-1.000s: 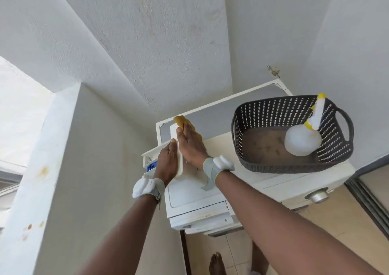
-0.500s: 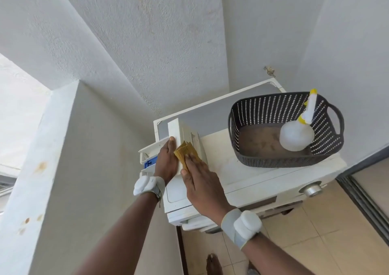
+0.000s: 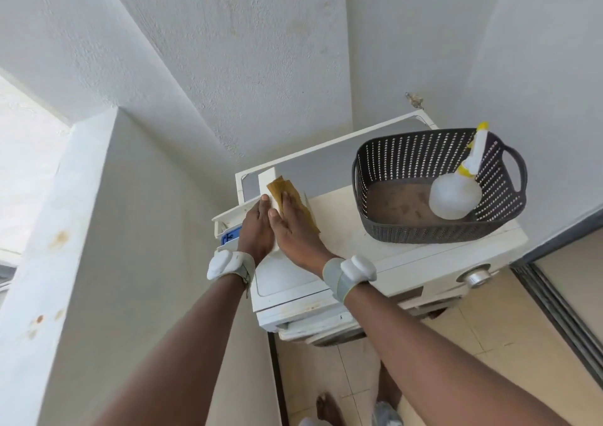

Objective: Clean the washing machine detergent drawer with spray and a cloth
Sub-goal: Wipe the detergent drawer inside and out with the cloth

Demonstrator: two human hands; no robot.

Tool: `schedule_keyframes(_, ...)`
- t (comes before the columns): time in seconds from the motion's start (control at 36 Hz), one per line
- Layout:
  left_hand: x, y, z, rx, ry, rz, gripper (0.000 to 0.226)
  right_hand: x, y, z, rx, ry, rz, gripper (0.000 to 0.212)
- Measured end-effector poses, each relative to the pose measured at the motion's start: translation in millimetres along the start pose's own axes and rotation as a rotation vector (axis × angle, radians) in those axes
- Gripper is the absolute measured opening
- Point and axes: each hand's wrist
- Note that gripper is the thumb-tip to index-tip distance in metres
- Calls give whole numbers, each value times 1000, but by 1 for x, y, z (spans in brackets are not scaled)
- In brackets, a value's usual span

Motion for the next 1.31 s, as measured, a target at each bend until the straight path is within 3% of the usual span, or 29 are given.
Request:
schedule_keyframes(0.17,1,-1,-8,-57,-54,-4,71,26,-84,9,-91,-26,-1,65)
schedule_keyframes(0.25,2,3,-11,-80,-54,-9,74,38,-109,13,-90,-163,22,65)
schedule_keyframes(0.39,0,-7,-1,-80,-37,10,67,36,-99,32,60,-172,121,65)
schedule_keyframes(0.5,0,-9,3,-90,-39,13,61,26,-93,34,205,-87,89,64)
schedule_keyframes(0.64,1,-6,-2,-113,-50,2,70,23,-99,10,105,95,115,59)
schedule_keyframes(0.78,2,-6,0,-116,-41,0,69,32,-101,18,149,-17,128,61)
schedule_keyframes(0.92,1,-5,-1,-104,-59,-5,69,40,-95,7,39,48,160,61)
schedule_keyframes(1.08,1,-3,-3,-81,-94,-51,66,35,-62,6,-26,-45,135,61)
schedule_keyframes(1.31,0,-1,-3,-44,-82,-40,54,-16,41,1,89,-104,63,63)
Point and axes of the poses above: each hand's wrist, its own y-axis towards the middle knuckle, its own x-axis out of the palm, z = x × y, and after that the axes turned 12 degrees about -x, right-handed
